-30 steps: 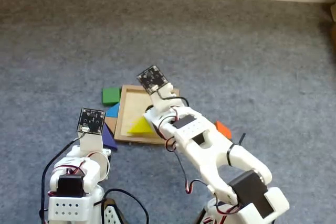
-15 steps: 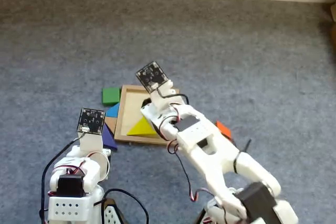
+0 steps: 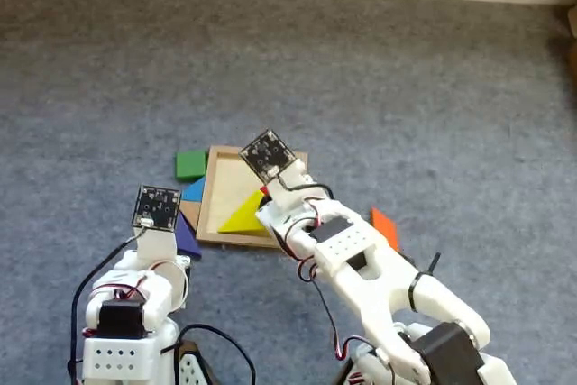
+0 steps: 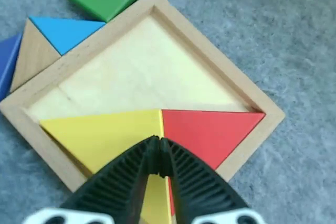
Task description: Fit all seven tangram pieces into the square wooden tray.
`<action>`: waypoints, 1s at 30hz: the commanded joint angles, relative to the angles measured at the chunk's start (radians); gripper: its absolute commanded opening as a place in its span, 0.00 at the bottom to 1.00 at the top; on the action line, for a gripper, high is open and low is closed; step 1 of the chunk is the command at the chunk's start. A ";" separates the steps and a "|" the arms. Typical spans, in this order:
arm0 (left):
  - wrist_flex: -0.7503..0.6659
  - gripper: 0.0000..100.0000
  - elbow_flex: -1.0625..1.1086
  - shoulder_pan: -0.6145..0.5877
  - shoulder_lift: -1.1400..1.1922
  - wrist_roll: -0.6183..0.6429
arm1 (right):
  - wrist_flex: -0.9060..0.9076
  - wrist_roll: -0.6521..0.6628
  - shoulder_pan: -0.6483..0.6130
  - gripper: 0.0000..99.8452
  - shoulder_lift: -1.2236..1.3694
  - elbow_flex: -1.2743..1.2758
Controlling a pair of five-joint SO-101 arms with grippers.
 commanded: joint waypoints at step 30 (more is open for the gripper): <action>0.005 0.01 0.019 -0.008 -0.024 -0.006 | 0.302 0.155 -0.058 0.01 0.102 -0.122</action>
